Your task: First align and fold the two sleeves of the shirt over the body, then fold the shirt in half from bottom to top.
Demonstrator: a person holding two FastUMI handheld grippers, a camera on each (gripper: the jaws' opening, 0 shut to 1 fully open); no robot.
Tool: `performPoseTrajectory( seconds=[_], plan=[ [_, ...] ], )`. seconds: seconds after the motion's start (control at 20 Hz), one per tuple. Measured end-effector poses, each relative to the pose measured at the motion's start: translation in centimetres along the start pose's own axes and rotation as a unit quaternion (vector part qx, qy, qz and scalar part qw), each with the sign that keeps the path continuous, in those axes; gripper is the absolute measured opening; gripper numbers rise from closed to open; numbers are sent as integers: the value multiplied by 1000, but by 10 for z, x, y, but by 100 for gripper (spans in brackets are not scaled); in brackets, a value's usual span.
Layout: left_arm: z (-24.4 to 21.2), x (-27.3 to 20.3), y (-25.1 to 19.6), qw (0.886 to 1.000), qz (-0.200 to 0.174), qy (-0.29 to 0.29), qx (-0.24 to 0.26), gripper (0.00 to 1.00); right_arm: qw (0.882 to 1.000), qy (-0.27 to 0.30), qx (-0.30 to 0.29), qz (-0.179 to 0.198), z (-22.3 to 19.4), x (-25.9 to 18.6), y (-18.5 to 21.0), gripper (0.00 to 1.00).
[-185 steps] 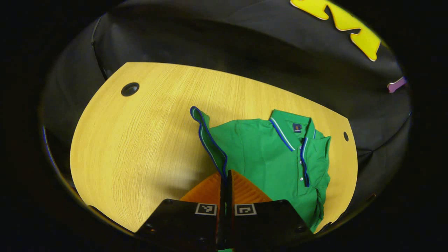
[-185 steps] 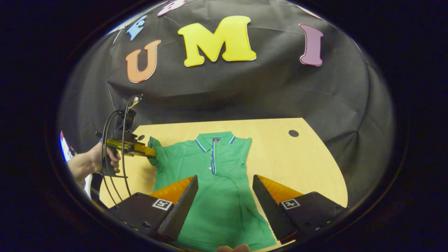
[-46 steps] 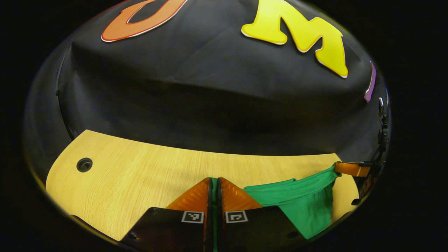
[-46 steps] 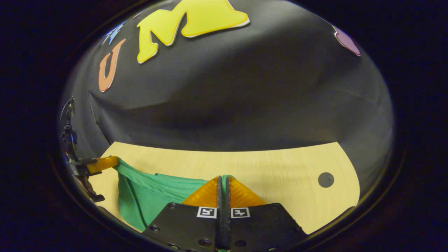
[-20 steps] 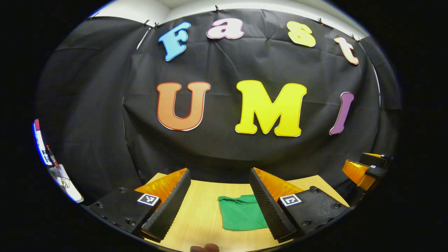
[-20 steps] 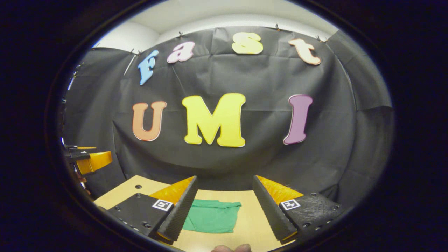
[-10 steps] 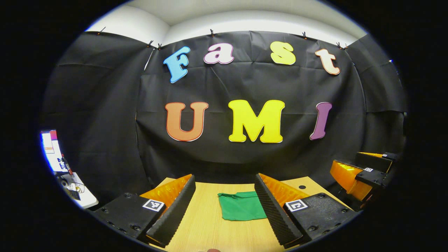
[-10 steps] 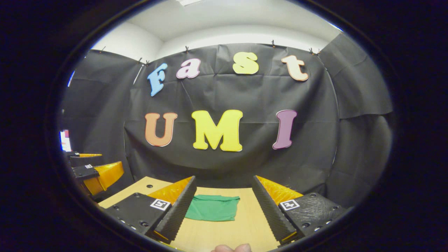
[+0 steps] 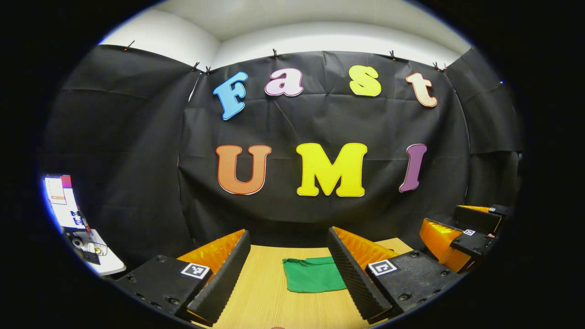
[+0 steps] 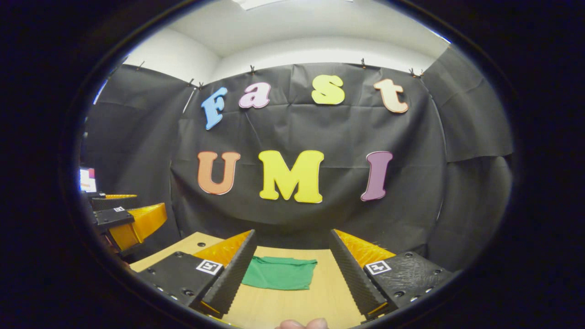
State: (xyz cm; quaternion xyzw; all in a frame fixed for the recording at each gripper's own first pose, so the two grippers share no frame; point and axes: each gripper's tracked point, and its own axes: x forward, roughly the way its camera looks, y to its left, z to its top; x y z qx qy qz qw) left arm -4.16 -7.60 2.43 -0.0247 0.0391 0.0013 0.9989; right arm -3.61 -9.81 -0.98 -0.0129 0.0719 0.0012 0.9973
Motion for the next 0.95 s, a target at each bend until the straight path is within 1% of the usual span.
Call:
performPoseTrajectory(
  seconds=[0.15,0.3,0.4,0.5,0.55,0.6,0.7,0.95],
  plan=[
    [1,2,-2,1000,-2,-2,4,100,1000,-5,11,5,3,4,3,99],
    [2,5,-10,1000,-12,-7,-5,100,1000,-6,18,3,1,11,0,96],
    [0,9,-12,1000,-16,-8,-5,100,1000,-1,10,3,-1,14,-2,99],
    [-1,13,-13,1000,-16,-4,-2,100,1000,-2,15,1,0,19,-3,99],
    [-3,16,-15,1000,-17,-2,-3,100,1000,-3,16,-2,0,6,-2,98],
    [-2,18,-14,1000,-15,-2,-5,100,1000,-5,18,-4,-1,6,-3,97],
    [-3,20,-13,1000,-14,2,-12,100,1000,-3,18,-8,-4,11,-4,97],
    [-9,29,-11,1000,-9,5,-10,100,1000,-1,13,-7,-8,14,-5,97]
  ],
)
